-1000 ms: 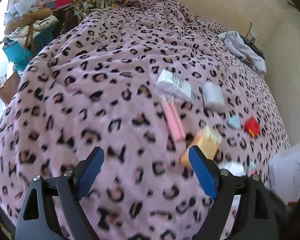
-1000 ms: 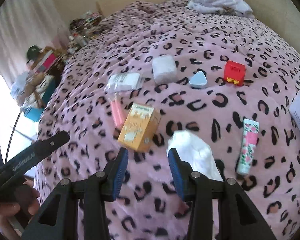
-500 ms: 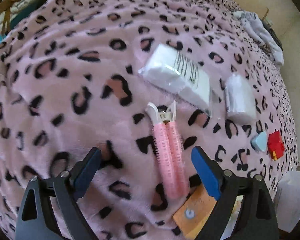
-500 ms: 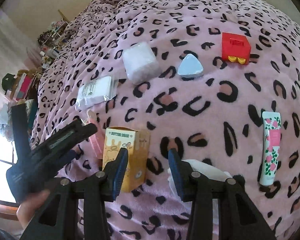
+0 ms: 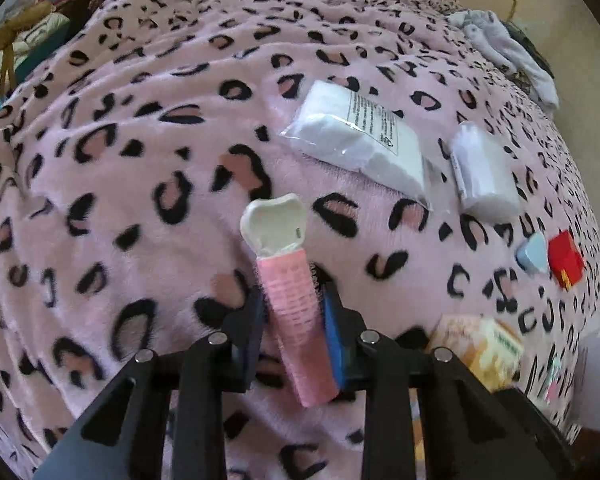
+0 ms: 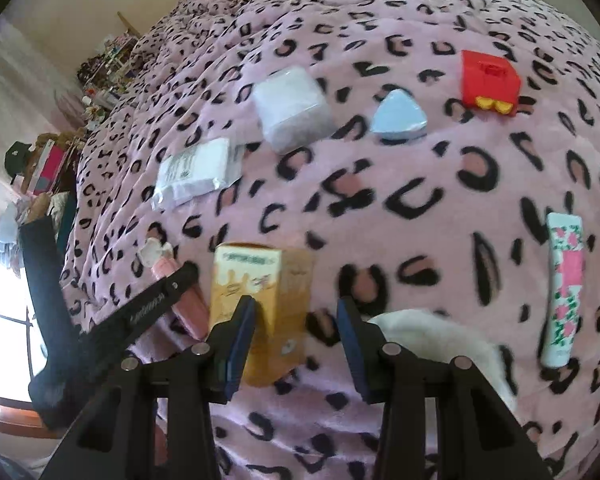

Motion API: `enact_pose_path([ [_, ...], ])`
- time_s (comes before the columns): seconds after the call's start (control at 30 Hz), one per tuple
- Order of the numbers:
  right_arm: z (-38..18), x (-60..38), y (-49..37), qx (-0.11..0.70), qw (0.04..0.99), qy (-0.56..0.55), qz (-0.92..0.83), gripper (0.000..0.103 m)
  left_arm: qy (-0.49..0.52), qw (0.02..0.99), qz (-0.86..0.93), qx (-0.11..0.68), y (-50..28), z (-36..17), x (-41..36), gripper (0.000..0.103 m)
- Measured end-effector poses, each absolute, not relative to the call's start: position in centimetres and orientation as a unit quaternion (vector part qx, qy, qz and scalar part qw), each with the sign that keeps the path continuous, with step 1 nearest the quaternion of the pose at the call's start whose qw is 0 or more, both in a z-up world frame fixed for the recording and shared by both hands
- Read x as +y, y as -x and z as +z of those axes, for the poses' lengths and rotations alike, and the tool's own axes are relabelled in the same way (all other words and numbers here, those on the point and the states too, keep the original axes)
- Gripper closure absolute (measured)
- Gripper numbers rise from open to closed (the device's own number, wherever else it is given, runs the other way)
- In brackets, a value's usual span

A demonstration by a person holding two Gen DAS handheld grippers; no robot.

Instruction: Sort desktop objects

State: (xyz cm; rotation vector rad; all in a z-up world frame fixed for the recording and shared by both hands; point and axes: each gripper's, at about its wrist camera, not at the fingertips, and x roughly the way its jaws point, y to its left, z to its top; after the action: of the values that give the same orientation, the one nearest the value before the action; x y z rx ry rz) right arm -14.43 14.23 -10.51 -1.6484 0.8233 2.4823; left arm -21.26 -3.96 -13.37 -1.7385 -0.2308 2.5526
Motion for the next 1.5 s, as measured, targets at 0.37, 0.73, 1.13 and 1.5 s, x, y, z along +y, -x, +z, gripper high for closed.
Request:
enact_pose_path([
  [0.37,-10.7,11.1,15.9,0.240,0.045,0.551,0.798,0.056,0.543,0.046,0.834,-0.093,17.4,-11.4,-7.0,0.075],
  [0.73,-13.5,10.9,18.7,0.252,0.020,0.556,0.792,0.036,0.548,0.039,0.826,-0.128,18.2,-13.0,-7.9,0.075],
  [1.13,-13.6,11.0,17.7,0.286,-0.043,0.517,0.806,0.053,0.536,0.034,0.827,-0.166,18.1,-13.3,-8.1,0.077],
  [1.5,-9.0,12.9,13.6,0.253,-0.068,0.479,0.838,0.053,0.499,0.060,0.850,-0.157,14.7,-8.7,-7.8,0.079],
])
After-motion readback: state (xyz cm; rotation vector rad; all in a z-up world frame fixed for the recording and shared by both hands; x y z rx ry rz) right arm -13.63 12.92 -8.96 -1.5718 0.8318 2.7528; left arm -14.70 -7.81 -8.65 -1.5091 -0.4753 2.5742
